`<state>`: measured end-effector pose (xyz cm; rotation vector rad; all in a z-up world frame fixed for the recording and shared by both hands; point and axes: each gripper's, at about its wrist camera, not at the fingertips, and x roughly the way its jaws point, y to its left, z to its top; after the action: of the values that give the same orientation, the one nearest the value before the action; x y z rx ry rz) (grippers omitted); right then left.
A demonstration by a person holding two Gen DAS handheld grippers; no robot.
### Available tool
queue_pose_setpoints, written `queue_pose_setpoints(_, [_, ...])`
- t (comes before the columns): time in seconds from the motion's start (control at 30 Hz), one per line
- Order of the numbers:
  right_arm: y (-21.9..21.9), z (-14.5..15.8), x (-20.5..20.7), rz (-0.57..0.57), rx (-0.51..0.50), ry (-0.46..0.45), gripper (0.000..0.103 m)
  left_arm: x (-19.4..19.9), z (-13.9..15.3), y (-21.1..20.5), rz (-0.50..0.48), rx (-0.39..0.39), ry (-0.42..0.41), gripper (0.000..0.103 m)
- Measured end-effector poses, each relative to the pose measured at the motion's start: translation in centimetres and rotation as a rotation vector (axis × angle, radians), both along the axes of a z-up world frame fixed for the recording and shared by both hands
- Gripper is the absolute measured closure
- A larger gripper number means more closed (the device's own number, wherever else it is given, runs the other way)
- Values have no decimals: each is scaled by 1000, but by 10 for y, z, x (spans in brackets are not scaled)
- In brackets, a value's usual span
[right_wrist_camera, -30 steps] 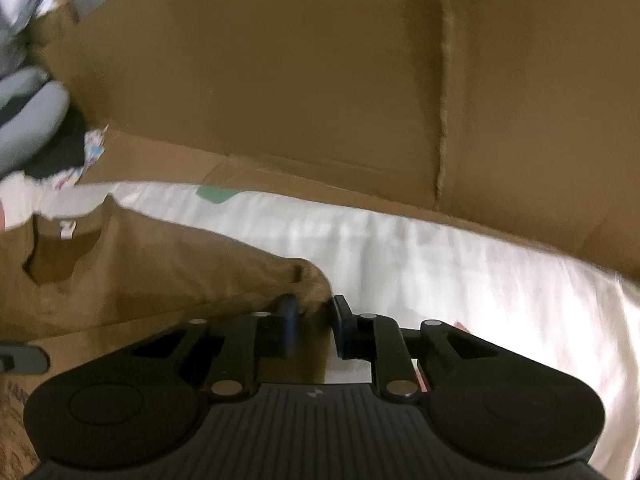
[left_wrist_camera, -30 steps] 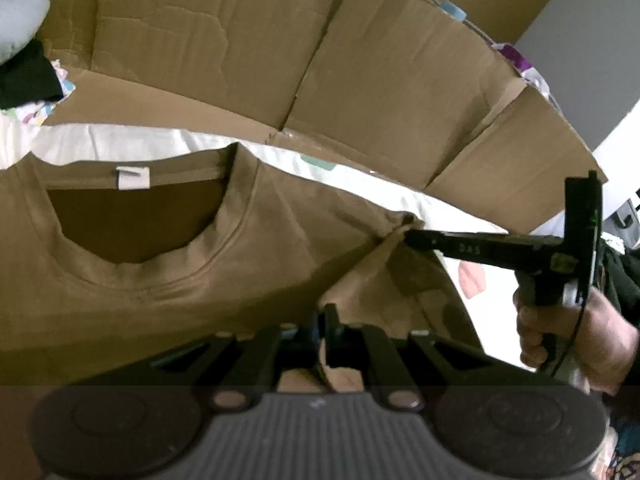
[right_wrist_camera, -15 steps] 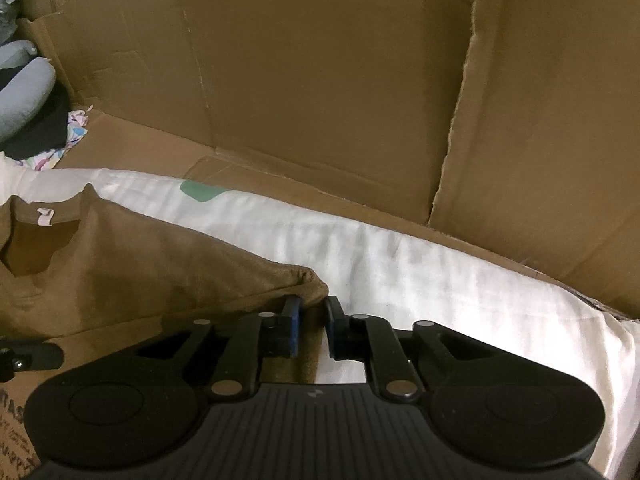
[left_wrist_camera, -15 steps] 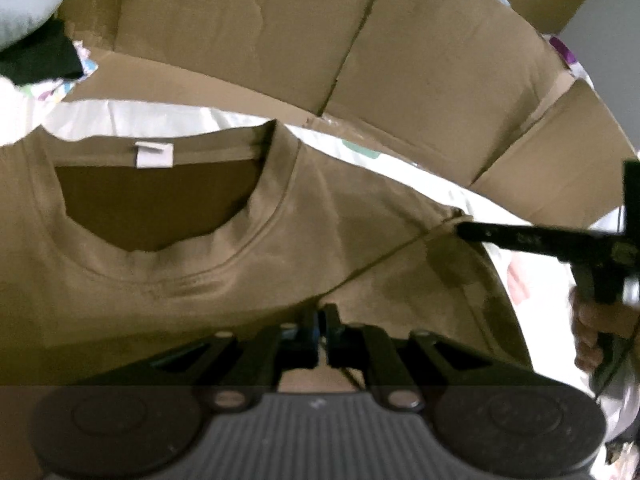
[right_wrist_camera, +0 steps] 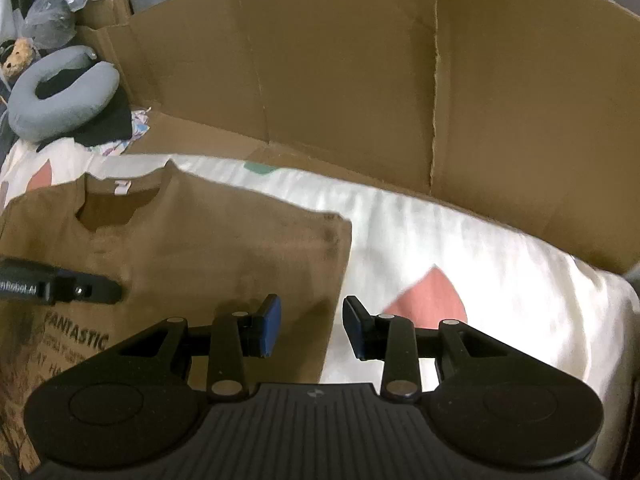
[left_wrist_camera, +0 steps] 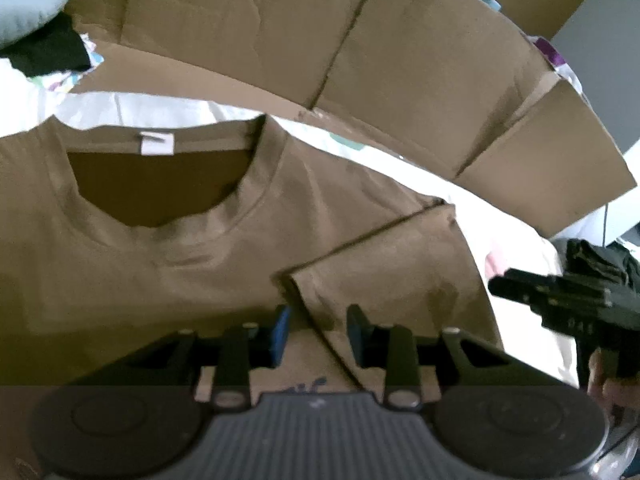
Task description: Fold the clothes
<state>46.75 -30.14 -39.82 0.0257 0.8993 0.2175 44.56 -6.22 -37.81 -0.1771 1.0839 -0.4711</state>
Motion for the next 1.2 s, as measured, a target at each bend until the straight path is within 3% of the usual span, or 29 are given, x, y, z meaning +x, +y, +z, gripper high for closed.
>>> queue_pose_setpoints(0.3, [-2, -6, -57, -15, 2, 35, 62, 1, -8, -6, 10, 13, 14, 71])
queue_pose_setpoints(0.5, [-4, -16, -73, -40, -18, 77, 62, 5, -12, -8, 12, 34, 11, 78])
queue_pose_setpoints(0.6, [-7, -21, -78, -69, -25, 102, 62, 6, -15, -7, 17, 53, 8, 86])
queue_pose_setpoints(0.73, [-10, -19, -87, -91, -19, 117, 62, 1, -12, -5, 19, 59, 6, 87])
queue_pose_setpoints(0.9, [-16, -6, -104, -104, 23, 97, 62, -12, -4, -1, 25, 49, 19, 80])
queue_pose_setpoints(1.03, [-18, -1, -115, -107, 6, 85, 62, -34, 0, -8, -27, 42, 34, 71])
queue_pose_setpoints(1.2, [-21, -1, -121, -121, 19, 83, 63, -59, 2, -17, -52, -3, 88, 70])
